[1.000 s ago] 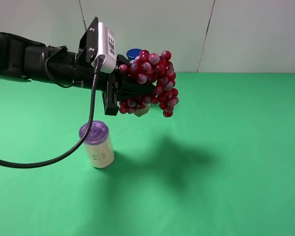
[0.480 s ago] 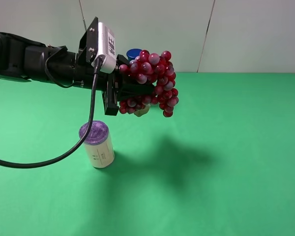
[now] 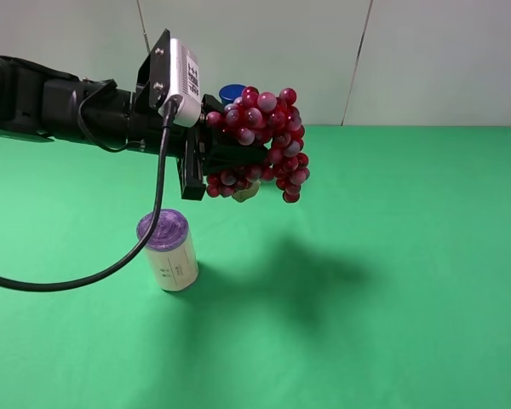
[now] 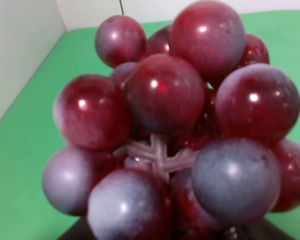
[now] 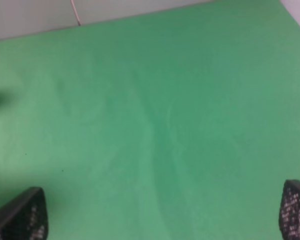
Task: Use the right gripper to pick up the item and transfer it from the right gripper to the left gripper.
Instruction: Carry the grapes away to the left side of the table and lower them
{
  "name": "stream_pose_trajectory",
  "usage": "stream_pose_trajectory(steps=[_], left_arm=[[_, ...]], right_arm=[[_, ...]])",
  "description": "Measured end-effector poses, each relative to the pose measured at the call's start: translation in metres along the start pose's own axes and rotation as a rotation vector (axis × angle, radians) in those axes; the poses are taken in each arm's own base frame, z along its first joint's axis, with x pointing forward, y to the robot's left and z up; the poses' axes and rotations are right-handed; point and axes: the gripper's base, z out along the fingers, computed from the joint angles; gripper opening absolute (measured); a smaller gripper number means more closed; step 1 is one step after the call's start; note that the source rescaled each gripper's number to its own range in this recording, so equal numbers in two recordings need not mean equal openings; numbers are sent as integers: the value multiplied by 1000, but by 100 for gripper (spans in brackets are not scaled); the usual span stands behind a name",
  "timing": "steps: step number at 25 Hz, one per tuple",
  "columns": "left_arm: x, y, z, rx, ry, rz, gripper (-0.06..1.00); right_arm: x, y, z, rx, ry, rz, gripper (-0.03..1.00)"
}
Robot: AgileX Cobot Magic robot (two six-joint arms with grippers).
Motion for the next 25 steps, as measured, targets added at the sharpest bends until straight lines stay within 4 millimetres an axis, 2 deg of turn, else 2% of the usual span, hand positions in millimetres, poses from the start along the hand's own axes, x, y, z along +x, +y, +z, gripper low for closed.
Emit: stream_pose_trajectory(steps=[20,25], left_arm=[[-3,-1,-1,15,-22,-25,0],[-22,4,-21,-106,24,-81,0]], right_arm=[[0,0,0,-2,0,1,100],[0,0,0,-2,0,1,100]])
